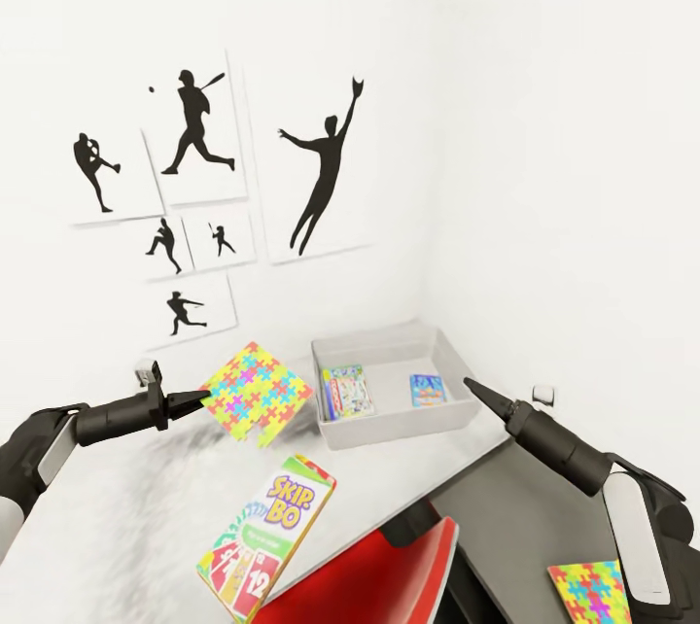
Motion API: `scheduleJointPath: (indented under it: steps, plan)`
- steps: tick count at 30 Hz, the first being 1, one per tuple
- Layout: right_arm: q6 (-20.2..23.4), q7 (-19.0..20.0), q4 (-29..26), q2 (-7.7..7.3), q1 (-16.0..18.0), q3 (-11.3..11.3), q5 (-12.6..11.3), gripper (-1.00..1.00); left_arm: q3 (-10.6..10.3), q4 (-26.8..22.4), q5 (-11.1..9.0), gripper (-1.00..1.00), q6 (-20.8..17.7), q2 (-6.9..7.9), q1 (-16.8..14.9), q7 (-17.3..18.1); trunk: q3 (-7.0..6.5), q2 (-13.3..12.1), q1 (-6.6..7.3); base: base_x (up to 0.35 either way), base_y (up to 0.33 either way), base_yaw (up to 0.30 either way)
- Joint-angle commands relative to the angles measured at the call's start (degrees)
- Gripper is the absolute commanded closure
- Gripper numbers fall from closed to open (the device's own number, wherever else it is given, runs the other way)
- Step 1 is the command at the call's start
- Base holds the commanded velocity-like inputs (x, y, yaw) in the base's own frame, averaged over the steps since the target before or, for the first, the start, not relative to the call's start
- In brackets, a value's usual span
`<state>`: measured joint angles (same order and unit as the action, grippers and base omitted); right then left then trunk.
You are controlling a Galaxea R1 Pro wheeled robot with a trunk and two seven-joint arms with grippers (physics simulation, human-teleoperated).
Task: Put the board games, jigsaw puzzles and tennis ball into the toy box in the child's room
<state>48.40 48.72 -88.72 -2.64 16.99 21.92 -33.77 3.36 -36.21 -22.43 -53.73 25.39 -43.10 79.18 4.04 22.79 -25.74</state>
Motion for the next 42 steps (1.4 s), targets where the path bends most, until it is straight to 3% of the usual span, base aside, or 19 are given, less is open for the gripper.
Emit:
scheduleJointPath:
  steps: [1, 36, 40, 42]
  plan:
    - [0.29, 0.11, 0.01, 0.00, 0.06, 0.06, -0.07, -1.00, -0.02, 0.00, -0.15, 1.00, -0.58, 0.01, -0.05, 0.10, 0.13, 0.13, -0.04, 0.042, 0.000, 0.004]
    - [0.31, 0.21, 0.04, -0.04, 0.06, 0.15, -0.03, -1.00, 0.04, 0.00, -0.21, 1.00, -0.53, -0.04, -0.05, 0.10, 0.13, 0.13, -0.04, 0.025, -0.007, 0.000]
    - [0.37, 0.28, 0.03, -0.01, 0.06, 0.89, -0.13, -1.00, 0.11, -0.20, -0.15, 1.00, -0.84, -0.88, -0.36, -0.67, 0.13, 0.13, -0.04, 0.000, 0.000, 0.000]
    - [0.37, 0.39, 0.03, -0.02, 0.06, 1.62, -0.10, -1.00, -0.01, -1.46, 0.02, 1.00, -1.39, -3.12, -0.78, -1.02, 0.13, 0.13, -0.04, 0.000, 0.000, 0.000]
